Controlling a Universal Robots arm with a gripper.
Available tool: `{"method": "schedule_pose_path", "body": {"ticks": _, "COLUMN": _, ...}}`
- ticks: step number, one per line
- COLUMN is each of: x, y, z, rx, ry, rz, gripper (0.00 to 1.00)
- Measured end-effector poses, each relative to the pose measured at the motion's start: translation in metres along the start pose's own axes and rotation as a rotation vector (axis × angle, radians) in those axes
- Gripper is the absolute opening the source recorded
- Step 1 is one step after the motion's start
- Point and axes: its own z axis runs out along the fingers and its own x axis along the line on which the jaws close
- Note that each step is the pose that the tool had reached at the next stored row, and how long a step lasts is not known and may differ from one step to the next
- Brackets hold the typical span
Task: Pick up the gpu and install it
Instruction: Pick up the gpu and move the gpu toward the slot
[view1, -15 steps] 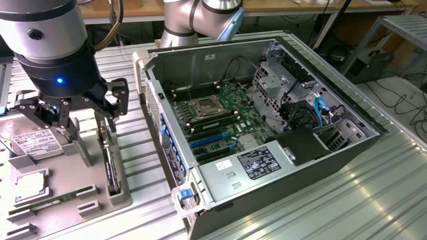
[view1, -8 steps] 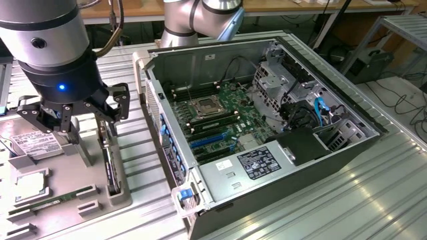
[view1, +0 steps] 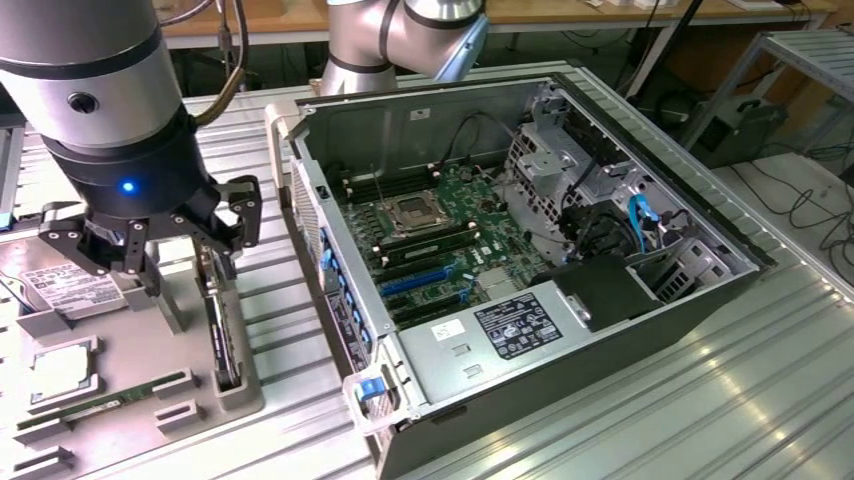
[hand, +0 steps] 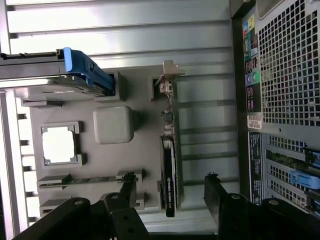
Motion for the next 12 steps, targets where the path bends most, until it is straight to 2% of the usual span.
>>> {"method": "schedule_pose_path", "body": {"ticks": 12, "x": -0.0001, "y": -0.0056, "z": 0.0087, "rx": 0.0001, "ry": 0.0005, "rz": 0.000, "gripper": 0.66}}
